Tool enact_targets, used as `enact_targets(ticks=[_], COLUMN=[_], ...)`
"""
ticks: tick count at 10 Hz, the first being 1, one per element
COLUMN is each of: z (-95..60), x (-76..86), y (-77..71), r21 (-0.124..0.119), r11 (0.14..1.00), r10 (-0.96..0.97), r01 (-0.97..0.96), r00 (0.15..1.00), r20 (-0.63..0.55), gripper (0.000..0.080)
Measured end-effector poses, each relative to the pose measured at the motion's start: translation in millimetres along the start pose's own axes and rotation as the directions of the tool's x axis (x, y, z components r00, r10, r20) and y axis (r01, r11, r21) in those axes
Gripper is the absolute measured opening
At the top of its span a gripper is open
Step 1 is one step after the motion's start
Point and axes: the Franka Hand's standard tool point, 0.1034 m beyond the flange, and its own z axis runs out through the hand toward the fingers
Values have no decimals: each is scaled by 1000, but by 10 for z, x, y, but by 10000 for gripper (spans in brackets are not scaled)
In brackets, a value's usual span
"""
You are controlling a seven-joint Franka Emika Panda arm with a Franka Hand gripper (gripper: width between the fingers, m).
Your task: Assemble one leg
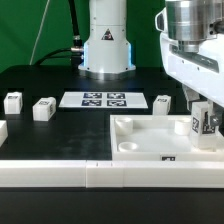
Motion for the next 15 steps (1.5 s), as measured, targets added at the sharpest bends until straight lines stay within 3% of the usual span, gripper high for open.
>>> enact_targets(ticks=[1, 2, 3, 4, 5, 8, 13, 15], z=[-3, -9, -20, -27, -26, -26, -20, -20], x=[-7, -18, -55, -102, -109, -92, -91, -88], y=[-2, -5, -8, -11, -22, -25, -25, -25], r21=[1, -4, -18, -30, -24, -36, -73, -72], r11=[999, 992, 962, 936, 883, 715, 344, 327], r10=[-49, -130, -272, -351, -468, -698, -939, -945], r01=[49, 130, 272, 351, 468, 698, 936, 942], r00=[999, 992, 962, 936, 884, 716, 345, 328], r20=[1, -4, -6, 1, 0, -2, 2, 3], gripper=[498, 621, 641, 641, 648, 649, 649, 649])
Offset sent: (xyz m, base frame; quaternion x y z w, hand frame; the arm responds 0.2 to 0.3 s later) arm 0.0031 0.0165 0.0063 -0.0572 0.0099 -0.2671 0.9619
